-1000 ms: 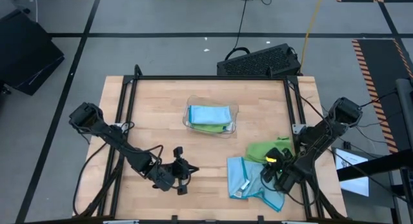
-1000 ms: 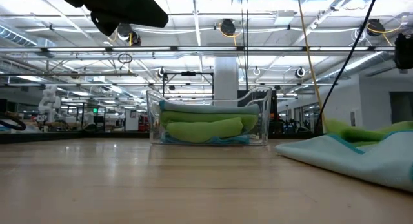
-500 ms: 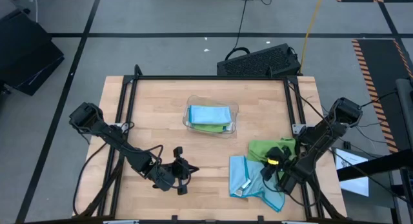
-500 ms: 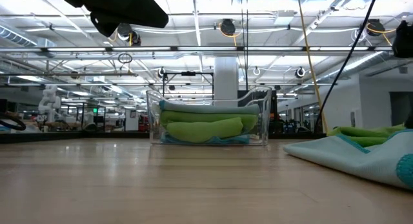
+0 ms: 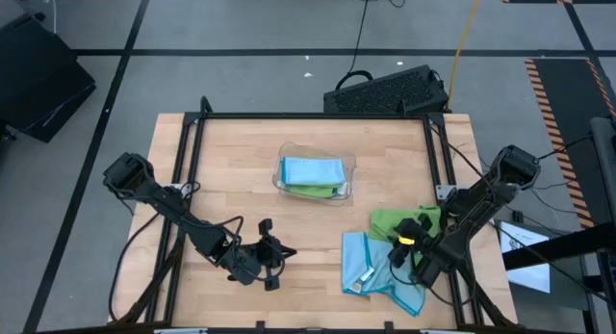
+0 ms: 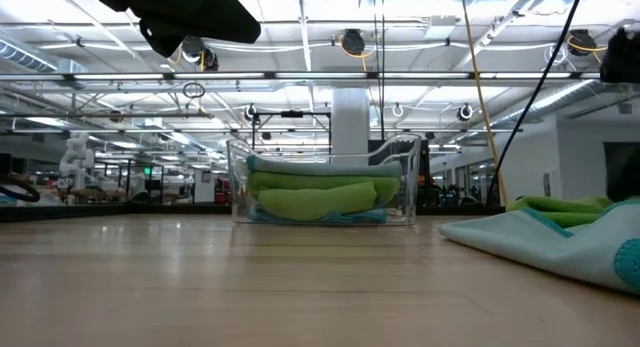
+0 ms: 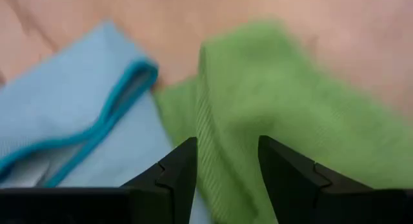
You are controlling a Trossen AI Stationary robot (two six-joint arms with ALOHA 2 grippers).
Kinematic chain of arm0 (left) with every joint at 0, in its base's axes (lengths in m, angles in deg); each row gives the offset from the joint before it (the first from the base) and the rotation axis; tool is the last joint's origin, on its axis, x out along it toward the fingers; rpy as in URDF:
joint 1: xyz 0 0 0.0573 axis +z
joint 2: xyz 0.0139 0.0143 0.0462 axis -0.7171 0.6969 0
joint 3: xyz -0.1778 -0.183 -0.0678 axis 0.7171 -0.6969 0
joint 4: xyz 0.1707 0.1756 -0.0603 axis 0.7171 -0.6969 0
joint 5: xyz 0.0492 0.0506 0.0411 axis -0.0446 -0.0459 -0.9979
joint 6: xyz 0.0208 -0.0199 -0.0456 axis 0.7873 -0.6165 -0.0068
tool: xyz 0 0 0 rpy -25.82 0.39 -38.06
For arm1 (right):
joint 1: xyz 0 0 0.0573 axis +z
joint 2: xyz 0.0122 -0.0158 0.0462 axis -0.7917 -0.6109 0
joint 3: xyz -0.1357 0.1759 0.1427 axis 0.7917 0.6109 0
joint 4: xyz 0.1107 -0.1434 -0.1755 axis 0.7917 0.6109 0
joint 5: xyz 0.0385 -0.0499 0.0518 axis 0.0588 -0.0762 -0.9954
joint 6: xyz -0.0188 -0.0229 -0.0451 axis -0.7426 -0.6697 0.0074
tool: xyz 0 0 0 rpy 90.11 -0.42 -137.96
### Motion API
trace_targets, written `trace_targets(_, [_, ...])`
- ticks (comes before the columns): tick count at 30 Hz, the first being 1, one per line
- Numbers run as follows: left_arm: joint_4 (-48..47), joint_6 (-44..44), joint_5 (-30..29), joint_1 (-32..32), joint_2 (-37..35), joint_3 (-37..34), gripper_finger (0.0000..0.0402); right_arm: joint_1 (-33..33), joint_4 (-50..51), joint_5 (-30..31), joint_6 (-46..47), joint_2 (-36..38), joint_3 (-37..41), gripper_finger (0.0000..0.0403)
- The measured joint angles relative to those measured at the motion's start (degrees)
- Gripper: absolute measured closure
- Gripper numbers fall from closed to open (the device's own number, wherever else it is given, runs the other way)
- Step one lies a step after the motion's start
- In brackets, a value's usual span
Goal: Fold microfiber towels
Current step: Fold the green microfiber cloth
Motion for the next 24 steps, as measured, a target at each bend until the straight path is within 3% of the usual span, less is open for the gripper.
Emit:
trace_targets(5, [0.02, -0.18, -0.01, 0.0, 0.02, 0.0, 0.0385, 0.0, -17.01, -3.48, -4.82, 0.0, 6.7, 0.0248])
trace_targets(11, [0.06, -0.34, -0.01, 0.0, 0.02, 0.0, 0.0385, -1.66, -27.99, 0.3, -6.36, 0.24, 14.99, 0.0255])
trace_targets(15, [0.12, -0.26, -0.18, 0.02, 0.02, 0.0, 0.0385, -2.72, -31.97, 0.66, -8.5, 0.17, 17.7, 0.0296])
trace_targets(20, [0.12, -0.28, -0.21, 0.04, 0.0, 0.0, 0.0385, -2.67, -36.99, 4.05, -14.96, 0.07, 18.15, 0.0385])
trace_targets(24, [0.1, -1.39, -0.21, -0.05, 0.0, 0.0, 0.0385, -2.69, -41.9, 6.57, -21.76, -0.11, 18.31, 0.0394])
